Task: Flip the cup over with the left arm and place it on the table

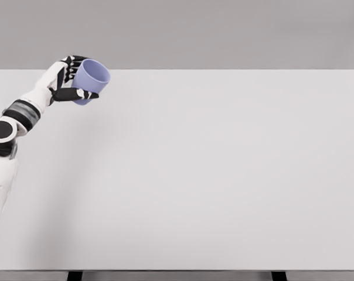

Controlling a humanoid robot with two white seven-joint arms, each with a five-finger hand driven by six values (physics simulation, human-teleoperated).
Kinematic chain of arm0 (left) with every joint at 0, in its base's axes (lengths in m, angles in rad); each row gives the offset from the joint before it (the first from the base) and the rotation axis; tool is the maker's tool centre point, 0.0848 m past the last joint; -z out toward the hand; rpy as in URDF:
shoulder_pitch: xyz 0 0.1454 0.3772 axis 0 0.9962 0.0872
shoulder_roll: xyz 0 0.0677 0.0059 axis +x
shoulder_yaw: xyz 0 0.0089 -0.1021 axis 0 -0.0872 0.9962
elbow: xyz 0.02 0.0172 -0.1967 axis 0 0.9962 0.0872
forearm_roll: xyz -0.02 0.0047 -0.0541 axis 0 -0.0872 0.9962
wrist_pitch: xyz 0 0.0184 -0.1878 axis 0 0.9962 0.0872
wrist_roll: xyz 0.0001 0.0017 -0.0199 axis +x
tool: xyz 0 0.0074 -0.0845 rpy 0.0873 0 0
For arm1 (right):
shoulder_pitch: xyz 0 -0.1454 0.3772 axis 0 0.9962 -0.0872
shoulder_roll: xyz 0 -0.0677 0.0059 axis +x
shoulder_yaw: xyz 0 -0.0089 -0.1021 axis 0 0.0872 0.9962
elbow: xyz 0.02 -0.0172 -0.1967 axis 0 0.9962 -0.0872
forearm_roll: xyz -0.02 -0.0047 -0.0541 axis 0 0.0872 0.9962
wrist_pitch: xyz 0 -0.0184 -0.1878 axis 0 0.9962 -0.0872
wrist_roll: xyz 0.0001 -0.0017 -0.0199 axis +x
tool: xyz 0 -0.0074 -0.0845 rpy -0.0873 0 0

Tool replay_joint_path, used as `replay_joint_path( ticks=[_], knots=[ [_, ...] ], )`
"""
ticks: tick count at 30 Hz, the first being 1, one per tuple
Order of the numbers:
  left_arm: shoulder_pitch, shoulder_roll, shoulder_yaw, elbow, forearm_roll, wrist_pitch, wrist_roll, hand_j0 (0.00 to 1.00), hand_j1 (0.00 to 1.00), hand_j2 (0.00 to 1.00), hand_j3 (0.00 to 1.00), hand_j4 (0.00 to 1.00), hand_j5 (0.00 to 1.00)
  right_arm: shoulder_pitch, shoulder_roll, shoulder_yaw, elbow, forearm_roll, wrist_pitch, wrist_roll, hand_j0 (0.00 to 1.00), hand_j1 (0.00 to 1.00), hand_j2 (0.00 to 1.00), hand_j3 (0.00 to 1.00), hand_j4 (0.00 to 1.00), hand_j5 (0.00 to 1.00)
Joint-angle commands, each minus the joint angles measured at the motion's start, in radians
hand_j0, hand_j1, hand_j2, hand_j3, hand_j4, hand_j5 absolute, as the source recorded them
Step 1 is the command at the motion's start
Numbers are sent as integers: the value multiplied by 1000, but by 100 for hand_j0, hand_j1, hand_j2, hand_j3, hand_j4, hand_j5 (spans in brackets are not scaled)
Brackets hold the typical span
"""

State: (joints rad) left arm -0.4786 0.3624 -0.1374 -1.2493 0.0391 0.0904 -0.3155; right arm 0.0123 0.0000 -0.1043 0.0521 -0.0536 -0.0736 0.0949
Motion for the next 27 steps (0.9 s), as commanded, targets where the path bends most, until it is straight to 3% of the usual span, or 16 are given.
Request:
replay_joint_path(
  ticks=[1,13,16,21,27],
  knots=[
    [0,-8,1,-1,48,-46,58,58,58,58,58,58,58,0,0,0,0,0,0,0,100,100,100,100,100,100],
    [71,-85,48,63,113,-296,64,59,59,59,59,59,59,-2,0,0,0,0,0,0,100,100,100,100,100,100],
    [95,-106,61,67,163,-345,64,59,59,59,59,59,59,-2,0,0,0,0,0,0,100,100,100,100,100,100],
    [110,-151,74,175,208,-534,64,59,59,59,59,59,59,-2,0,0,0,0,0,0,100,100,100,100,100,100],
    [130,-171,73,217,361,-564,64,59,59,59,59,59,59,-2,0,0,0,0,0,0,100,100,100,100,100,100]
  ],
)
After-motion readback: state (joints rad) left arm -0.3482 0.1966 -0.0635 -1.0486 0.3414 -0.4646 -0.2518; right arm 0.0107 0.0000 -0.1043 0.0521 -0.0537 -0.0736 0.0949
